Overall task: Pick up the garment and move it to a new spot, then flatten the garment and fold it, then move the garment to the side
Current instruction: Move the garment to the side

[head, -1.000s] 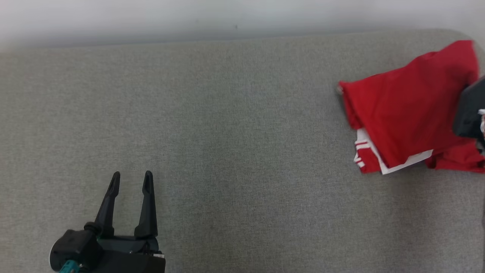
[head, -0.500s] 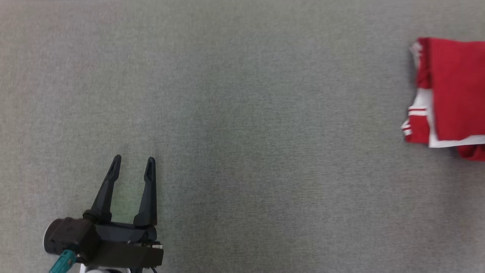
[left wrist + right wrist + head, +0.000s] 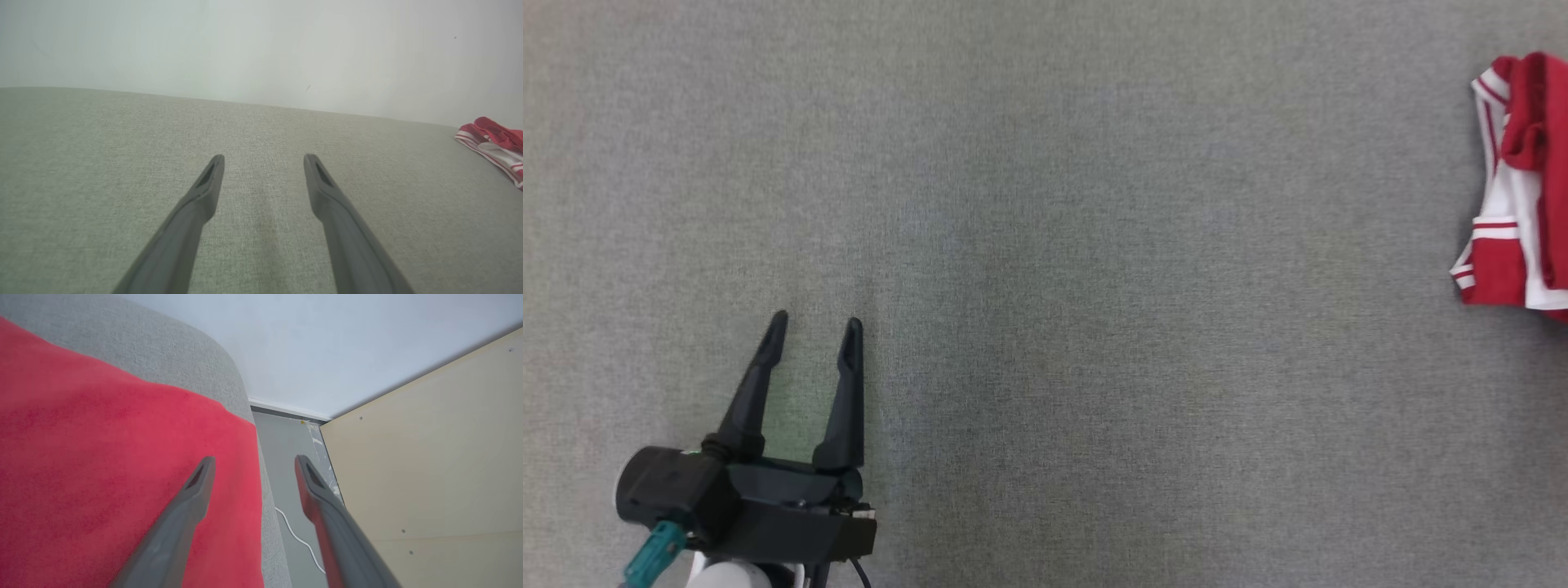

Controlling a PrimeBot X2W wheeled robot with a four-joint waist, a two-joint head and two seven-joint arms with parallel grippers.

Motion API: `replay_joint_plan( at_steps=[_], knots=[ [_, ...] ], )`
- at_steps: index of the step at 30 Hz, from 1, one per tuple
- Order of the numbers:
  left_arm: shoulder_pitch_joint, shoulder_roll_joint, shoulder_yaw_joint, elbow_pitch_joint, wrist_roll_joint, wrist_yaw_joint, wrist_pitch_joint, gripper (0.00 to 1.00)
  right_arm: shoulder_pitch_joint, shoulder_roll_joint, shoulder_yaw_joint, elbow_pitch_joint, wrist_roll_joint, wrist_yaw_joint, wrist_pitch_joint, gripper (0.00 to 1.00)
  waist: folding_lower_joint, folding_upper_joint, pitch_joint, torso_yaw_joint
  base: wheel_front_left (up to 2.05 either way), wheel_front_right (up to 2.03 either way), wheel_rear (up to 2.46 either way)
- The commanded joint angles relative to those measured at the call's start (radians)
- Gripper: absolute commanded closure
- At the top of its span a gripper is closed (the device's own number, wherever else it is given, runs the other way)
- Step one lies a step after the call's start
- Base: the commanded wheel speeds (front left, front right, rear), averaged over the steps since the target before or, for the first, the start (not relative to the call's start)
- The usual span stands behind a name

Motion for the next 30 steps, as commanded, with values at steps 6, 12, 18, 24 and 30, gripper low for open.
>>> replay_joint_plan(
  at_steps=[6, 12, 18, 24, 30],
  knots=[
    [0.031, -0.027, 0.051, -0.013, -0.031, 0.002, -0.003, 0.00, 0.026, 0.067, 0.077, -0.035, 0.019, -0.003, -0.257, 0.00, -0.0001, -0.0002, -0.131, -0.021, 0.00, 0.00, 0.00],
    [0.085, -0.054, 0.078, 0.016, -0.062, 0.004, -0.003, 0.00, 0.140, 0.131, 0.211, -0.077, 0.167, -0.003, -0.418, 0.00, -0.0001, -0.0002, -0.268, -0.019, 0.00, 0.00, 0.00],
    [0.128, -0.073, 0.117, 0.064, -0.056, 0.008, -0.003, 0.00, 0.303, 0.204, 0.307, -0.174, 0.327, -0.003, -0.524, 0.00, -0.0001, -0.0002, -0.369, -0.024, 0.00, 0.00, 0.00],
    [0.170, -0.082, 0.167, 0.085, -0.030, 0.035, -0.003, 0.00, 0.422, 0.297, 0.363, -0.237, 0.401, -0.003, -0.575, 0.00, -0.0001, -0.0002, -0.424, -0.035, 0.00, 0.00, 0.00],
    [0.210, -0.089, 0.202, 0.107, -0.023, 0.039, -0.003, 0.00, 0.535, 0.407, 0.375, -0.289, 0.416, -0.003, -0.614, 0.00, -0.0001, -0.0002, -0.451, -0.037, 0.00, 0.00, 0.00]
  ],
)
